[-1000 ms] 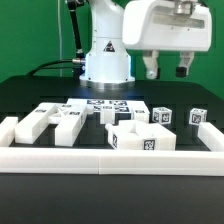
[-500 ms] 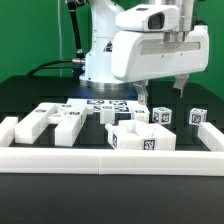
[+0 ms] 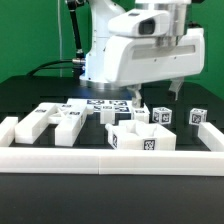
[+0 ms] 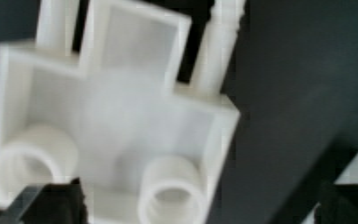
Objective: Assemble chair
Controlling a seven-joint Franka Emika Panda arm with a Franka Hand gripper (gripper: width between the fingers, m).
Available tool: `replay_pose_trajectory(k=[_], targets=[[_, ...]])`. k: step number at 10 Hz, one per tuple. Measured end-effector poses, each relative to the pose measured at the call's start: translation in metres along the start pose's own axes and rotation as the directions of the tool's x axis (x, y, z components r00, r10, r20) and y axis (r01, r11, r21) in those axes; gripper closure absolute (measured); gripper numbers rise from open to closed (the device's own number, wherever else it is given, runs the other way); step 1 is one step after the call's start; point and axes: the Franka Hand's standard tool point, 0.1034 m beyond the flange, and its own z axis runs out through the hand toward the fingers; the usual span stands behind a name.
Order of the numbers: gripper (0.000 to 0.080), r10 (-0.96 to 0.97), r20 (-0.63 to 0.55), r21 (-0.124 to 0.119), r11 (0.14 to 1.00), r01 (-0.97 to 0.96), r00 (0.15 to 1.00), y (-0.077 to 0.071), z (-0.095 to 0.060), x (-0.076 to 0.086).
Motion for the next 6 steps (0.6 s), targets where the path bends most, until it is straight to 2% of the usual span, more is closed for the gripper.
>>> replay_pose_trajectory(k=[1,3,6], targets=[[0.015,0.015,0.005,0.011,1.0,-0.015,1.0,0.005,0.006,0.006],[0.015,0.02,0.001,0.013,1.0,-0.02,1.0,0.011,0.013,0.016],[0.015,0.029,-0.014,0.008,1.0,-0.029,0.999,0.005,0.029,0.023]])
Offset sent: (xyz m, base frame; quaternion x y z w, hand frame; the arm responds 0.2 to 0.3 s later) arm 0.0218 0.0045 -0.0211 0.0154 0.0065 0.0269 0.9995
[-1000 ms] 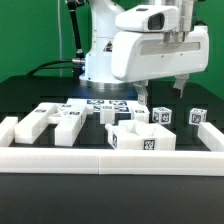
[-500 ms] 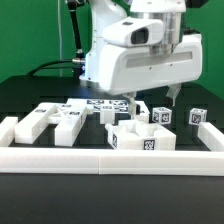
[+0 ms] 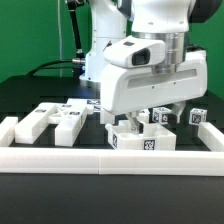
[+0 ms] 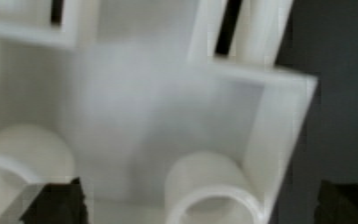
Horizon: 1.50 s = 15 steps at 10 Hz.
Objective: Assemble chair
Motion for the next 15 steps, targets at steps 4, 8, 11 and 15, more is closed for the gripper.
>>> replay_pose_trajectory(k=[4,8,11,15], targets=[[0.015,-0.008,0.018,0.007,1.0,0.008,1.0,-0.009,0.008,-0.011],[0.015,-0.009,0.015,0.006,1.0,0.009,1.0,-0.014,0.022,-0.022],[0.0269,-0.009,0.012,0.005,1.0,0.009,1.0,-0.014,0.024,-0.022],[0.0743,-0.009,0.012,0.005,1.0,0.009,1.0,-0.014,0.024,-0.022]])
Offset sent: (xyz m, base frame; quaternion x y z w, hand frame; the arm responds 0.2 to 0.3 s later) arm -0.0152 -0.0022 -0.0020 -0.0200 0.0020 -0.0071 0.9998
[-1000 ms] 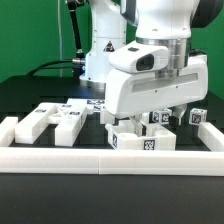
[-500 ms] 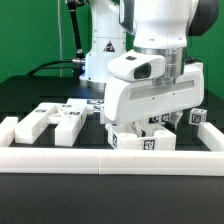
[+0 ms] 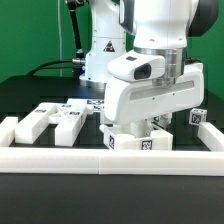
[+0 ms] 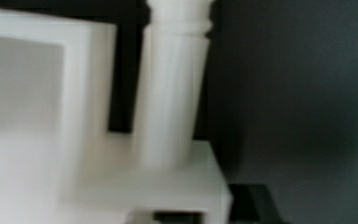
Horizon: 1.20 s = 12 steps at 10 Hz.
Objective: Assemble chair
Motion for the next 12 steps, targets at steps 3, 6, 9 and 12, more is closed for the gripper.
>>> replay_pose_trajectory(k=[3,6,9,12], targets=[[0.0763,0.0,-0.003,-0.002,1.0,0.0,1.0,0.0,-0.001,0.001],[0.0763,0.0,-0.004,-0.002,1.0,0.0,1.0,0.0,-0.001,0.001],[0.0763,0.129,-0.01,-0.002,0.992,-0.129,0.992,-0.006,-0.002,0.017],[0.0763,0.287,-0.031,0.001,0.958,-0.287,0.957,-0.009,-0.002,0.044]])
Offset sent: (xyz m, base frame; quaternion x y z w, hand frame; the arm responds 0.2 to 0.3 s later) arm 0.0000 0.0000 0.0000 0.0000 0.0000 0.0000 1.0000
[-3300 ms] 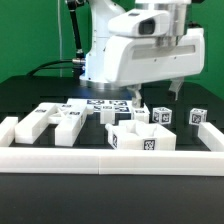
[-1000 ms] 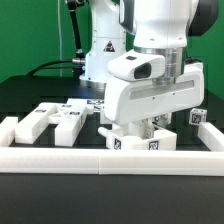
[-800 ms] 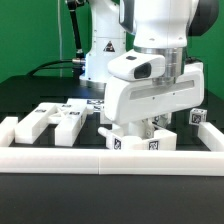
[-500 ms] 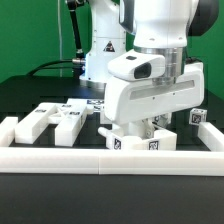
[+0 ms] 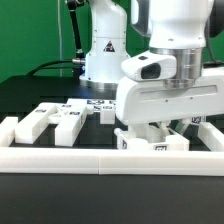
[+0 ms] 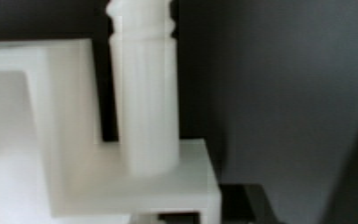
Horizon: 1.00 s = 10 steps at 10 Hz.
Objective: Assemble chair
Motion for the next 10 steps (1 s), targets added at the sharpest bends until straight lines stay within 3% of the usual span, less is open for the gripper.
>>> replay_pose_trajectory(k=[3,8,10], targets=[[0.0763,0.076,-0.008,0.004,0.997,-0.076,0.997,-0.011,0.0,0.022],[0.0763,0.126,0.022,0.007,0.992,-0.126,0.992,-0.035,0.0,0.035],[0.0763,0.125,0.036,0.006,0.992,-0.125,0.992,-0.038,0.0,0.034]])
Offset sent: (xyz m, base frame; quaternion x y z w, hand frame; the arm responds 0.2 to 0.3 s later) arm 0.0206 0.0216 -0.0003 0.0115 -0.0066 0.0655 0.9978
